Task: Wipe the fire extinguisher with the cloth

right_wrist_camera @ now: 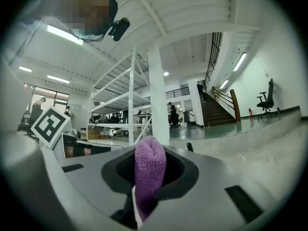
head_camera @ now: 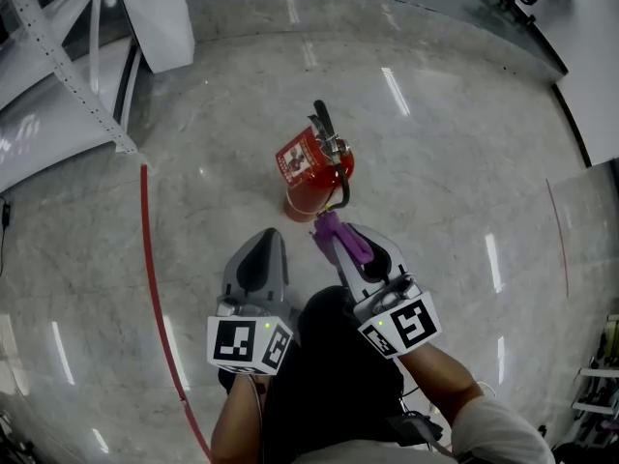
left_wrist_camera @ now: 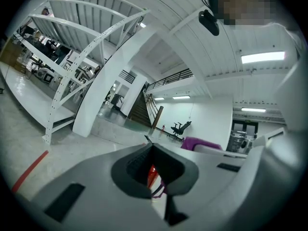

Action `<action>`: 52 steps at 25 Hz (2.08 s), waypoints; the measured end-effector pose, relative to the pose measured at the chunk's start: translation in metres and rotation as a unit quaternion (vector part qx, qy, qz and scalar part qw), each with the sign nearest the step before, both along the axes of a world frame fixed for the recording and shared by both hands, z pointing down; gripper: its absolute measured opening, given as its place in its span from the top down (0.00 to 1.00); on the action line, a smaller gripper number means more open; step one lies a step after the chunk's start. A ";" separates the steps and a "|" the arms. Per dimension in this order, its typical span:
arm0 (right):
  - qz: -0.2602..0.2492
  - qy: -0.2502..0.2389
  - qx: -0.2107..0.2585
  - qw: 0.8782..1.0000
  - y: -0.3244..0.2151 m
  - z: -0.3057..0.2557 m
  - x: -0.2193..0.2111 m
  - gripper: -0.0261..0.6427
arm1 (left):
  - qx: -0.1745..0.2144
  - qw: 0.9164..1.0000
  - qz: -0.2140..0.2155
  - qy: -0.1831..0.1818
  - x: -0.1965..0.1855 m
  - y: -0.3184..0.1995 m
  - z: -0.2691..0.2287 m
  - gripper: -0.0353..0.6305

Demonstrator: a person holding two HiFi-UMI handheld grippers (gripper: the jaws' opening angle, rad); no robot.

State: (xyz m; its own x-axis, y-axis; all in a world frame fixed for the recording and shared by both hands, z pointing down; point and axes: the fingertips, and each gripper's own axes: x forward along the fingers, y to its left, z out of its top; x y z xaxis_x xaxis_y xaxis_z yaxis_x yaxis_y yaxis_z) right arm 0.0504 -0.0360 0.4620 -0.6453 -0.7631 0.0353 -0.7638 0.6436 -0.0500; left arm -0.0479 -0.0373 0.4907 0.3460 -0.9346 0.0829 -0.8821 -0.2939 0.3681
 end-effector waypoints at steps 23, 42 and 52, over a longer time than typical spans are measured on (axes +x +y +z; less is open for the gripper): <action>0.044 -0.011 -0.061 0.997 -0.007 -0.286 0.004 0.86 | -0.063 0.998 -0.024 -0.020 -0.027 0.000 -0.283 0.94; 0.093 -0.040 -0.048 0.994 0.030 -0.597 0.030 0.86 | -0.033 0.998 -0.024 -0.039 -0.021 0.031 -0.597 0.94; 0.090 -0.033 -0.038 0.995 0.067 -0.612 0.032 0.86 | -0.018 0.998 -0.038 -0.036 -0.021 0.069 -0.616 0.94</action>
